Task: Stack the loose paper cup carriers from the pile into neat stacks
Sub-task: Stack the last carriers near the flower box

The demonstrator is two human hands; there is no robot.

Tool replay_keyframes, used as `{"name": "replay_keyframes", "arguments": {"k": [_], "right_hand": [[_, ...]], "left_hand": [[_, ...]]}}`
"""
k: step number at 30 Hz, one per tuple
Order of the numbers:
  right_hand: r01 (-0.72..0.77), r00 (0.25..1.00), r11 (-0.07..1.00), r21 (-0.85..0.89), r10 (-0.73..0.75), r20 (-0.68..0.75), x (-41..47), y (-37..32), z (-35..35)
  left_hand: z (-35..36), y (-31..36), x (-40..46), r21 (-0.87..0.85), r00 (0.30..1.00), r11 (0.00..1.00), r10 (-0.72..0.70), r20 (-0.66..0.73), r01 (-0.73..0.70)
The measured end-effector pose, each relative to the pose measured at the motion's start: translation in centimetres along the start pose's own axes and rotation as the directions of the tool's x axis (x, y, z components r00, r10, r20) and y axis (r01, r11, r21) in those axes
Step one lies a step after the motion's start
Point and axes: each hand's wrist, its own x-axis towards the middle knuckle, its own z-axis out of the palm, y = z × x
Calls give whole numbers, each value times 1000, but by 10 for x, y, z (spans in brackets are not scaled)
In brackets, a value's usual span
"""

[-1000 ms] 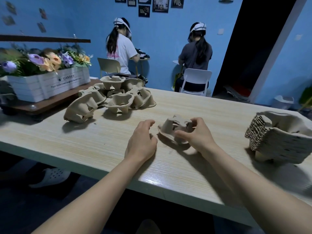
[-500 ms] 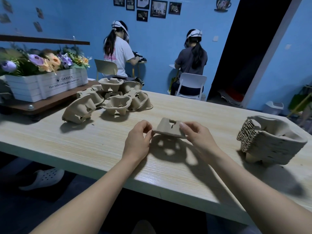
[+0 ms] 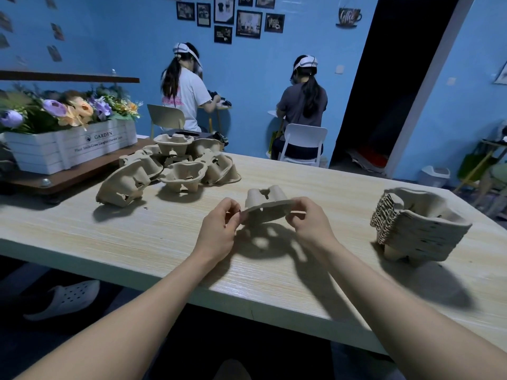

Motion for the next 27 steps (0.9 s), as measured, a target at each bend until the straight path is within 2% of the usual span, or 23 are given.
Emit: {"name": "replay_keyframes", "arguments": {"k": [8, 12, 16, 21, 27], "right_hand": [[34, 999, 999, -10, -34, -6, 2, -3, -32], [95, 993, 995, 18, -94, -74, 2, -7, -61], [69, 987, 990, 122, -50, -152, 1, -12, -93], [39, 952, 996, 78, -13, -306, -1, -12, -131], [-33, 913, 999, 21, 38, -406, -8, -11, -176]], "left_hand": [[3, 22, 20, -163, 1000, 987, -10, -25, 5], [14, 47, 26, -218, 999, 976, 12, 41, -2], [29, 75, 27, -249, 988, 968, 59, 145, -21], [55, 108, 36, -271, 987, 962, 75, 140, -34], [89, 145, 50, -288, 991, 957, 70, 118, -34]]}}
